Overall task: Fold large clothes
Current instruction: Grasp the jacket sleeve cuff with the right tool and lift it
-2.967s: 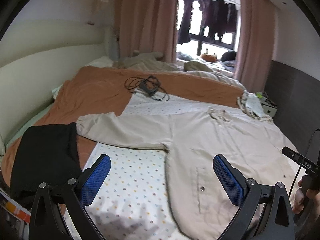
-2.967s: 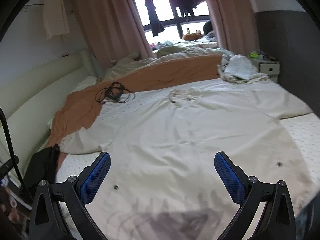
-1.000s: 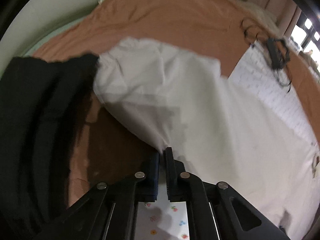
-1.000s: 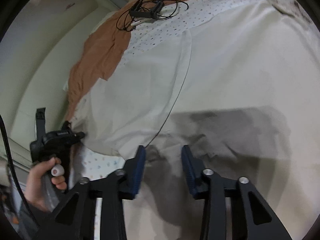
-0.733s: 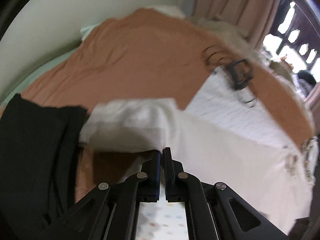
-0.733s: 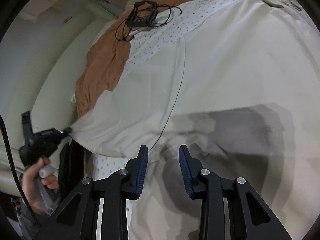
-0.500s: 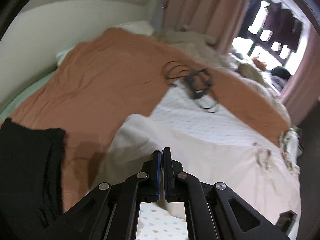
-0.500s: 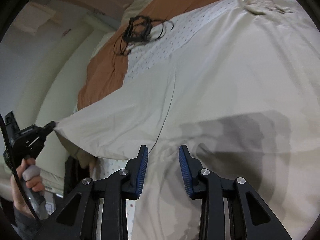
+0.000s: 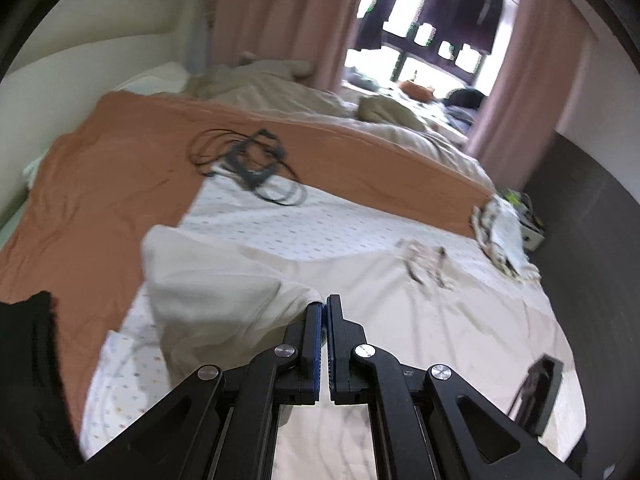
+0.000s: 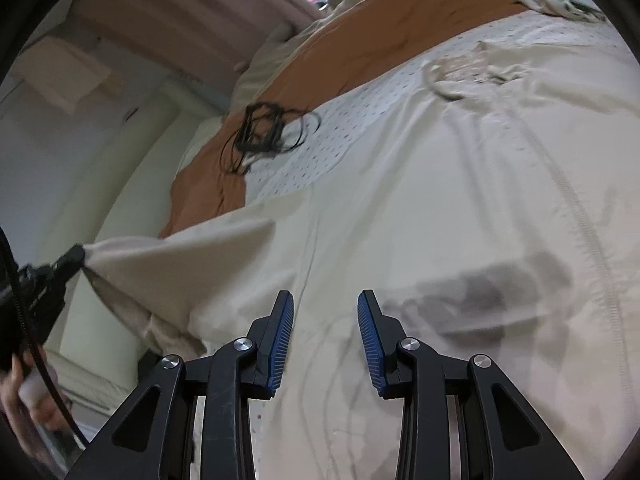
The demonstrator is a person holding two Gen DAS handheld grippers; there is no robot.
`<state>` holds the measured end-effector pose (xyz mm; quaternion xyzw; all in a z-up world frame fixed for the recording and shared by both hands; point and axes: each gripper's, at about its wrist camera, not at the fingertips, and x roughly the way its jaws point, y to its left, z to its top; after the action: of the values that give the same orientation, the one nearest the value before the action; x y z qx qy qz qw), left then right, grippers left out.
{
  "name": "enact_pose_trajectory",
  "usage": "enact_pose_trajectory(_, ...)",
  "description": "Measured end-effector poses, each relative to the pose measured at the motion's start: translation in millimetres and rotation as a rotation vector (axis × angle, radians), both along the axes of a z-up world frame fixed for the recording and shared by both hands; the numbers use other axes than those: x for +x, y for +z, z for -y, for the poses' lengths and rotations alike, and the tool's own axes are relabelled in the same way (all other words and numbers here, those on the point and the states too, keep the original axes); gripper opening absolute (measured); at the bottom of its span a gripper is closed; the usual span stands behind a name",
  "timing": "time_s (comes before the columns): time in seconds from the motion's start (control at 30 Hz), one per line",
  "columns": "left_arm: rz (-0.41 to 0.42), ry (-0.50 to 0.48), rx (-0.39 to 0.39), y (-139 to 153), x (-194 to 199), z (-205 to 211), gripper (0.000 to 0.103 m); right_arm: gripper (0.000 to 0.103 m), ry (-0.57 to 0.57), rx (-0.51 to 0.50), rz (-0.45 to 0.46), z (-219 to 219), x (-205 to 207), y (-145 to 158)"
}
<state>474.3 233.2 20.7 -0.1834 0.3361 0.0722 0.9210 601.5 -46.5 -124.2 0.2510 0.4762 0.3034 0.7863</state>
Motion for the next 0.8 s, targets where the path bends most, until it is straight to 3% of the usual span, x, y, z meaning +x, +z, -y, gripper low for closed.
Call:
enact_pose_trajectory(0.27,0.003,-0.169,-0.068,-15.2,20.3,63.3,0.002,0.035,-0.093,0.034,-0.03,42.2,9.2,1.2)
enact_pose_trajectory(0.33,-0.043,-0.204,-0.081,-28.0,27.0,78.2,0.003,0.035,-0.111,0.034,-0.032,51.5,8.8,1.6)
enact_pose_trajectory(0.37,-0.078,-0.216,-0.086,-35.0,30.5,83.1,0.008,0.035,-0.12,0.033,-0.032,56.0,8.8,2.3)
enact_pose_trajectory(0.43,-0.142,-0.242,-0.122,-51.2,34.6,88.7,0.03,0.035,-0.13,0.03,-0.028,63.7,8.3,3.4)
enact_pose_trajectory(0.5,-0.147,-0.239,-0.168,-63.8,26.5,84.7,0.067,0.035,-0.14,0.024,-0.021,70.0,8.7,5.7)
enact_pose_trajectory(0.57,-0.132,-0.196,-0.157,-66.6,12.6,75.4,0.083,0.035,-0.139,0.015,-0.012,72.9,8.5,6.9)
enact_pose_trajectory(0.7,-0.087,-0.123,-0.202,-64.6,-15.8,43.2,0.085,0.037,-0.105,-0.01,0.002,64.9,6.0,8.7)
enact_pose_trajectory(0.8,-0.087,-0.037,-0.181,-64.2,-31.2,21.1,0.085,0.038,-0.037,-0.03,0.032,44.4,2.5,12.2)
